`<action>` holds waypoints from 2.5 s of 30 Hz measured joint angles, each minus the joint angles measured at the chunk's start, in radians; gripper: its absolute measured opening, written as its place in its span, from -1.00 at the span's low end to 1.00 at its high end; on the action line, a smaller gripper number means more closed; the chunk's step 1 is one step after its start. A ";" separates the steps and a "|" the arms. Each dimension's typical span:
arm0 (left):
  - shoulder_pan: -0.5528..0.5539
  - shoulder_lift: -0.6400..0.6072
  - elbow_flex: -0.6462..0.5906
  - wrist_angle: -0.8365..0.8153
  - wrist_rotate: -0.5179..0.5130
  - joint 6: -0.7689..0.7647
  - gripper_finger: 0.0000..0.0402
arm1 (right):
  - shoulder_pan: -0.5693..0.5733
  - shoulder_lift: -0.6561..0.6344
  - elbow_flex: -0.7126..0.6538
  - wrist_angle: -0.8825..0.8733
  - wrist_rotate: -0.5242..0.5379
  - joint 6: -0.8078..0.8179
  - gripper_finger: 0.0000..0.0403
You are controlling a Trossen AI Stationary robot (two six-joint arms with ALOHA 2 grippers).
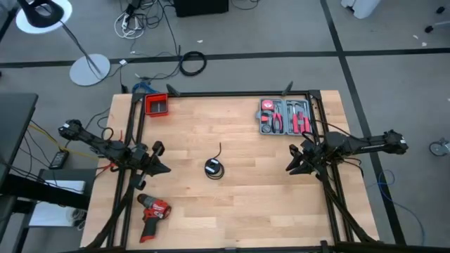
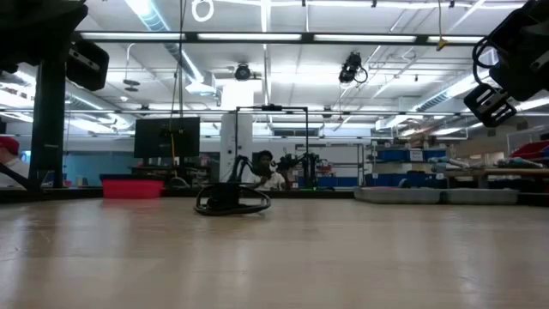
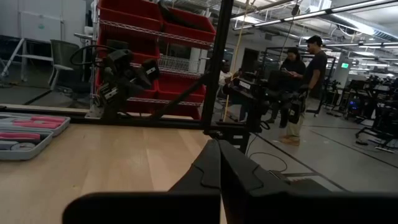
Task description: Coil cords
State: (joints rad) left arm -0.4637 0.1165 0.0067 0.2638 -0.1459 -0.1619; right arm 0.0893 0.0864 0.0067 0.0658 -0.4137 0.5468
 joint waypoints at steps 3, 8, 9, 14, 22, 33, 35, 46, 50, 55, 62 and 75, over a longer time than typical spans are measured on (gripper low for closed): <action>0.000 0.000 0.000 0.000 0.000 0.000 -0.99 | 0.000 0.000 0.000 0.000 0.000 0.000 -0.48; 0.000 0.000 0.000 0.000 0.000 0.000 -0.99 | 0.000 0.000 0.000 0.000 0.000 0.000 -0.48; 0.000 0.000 0.000 0.000 0.000 0.000 -0.99 | 0.000 0.000 0.000 0.000 0.000 0.000 -0.48; 0.000 0.000 0.000 0.000 0.000 0.000 -0.99 | 0.000 0.000 0.000 0.000 0.000 0.000 -0.48; 0.000 0.000 0.000 0.000 0.000 0.000 -0.99 | 0.000 0.000 0.000 0.000 0.000 0.000 -0.48; 0.000 0.000 0.000 0.000 0.000 0.000 -0.99 | 0.000 0.000 0.000 0.000 0.000 0.000 -0.48; 0.000 0.000 0.000 0.000 0.000 0.000 -0.99 | 0.000 0.000 0.000 0.000 0.000 0.000 -0.48; 0.000 0.000 0.000 0.033 -0.003 0.000 -0.99 | 0.000 0.000 0.000 0.000 0.000 0.000 -0.48; 0.000 0.000 0.000 0.032 -0.003 0.000 -0.99 | 0.000 0.000 0.000 0.000 0.000 0.000 -0.48; 0.000 0.000 0.000 0.033 -0.006 0.000 -0.99 | 0.000 0.000 0.000 0.000 0.000 0.000 -0.48; 0.000 0.000 0.000 0.034 -0.006 0.000 -0.99 | 0.000 0.000 0.000 0.000 0.000 0.000 -0.48; 0.000 0.000 0.000 0.034 -0.005 0.000 -0.99 | 0.000 0.000 0.000 0.000 0.000 0.000 -0.48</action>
State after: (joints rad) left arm -0.4633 0.1169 0.0063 0.2974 -0.1509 -0.1619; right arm 0.0893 0.0866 0.0067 0.0662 -0.4135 0.5468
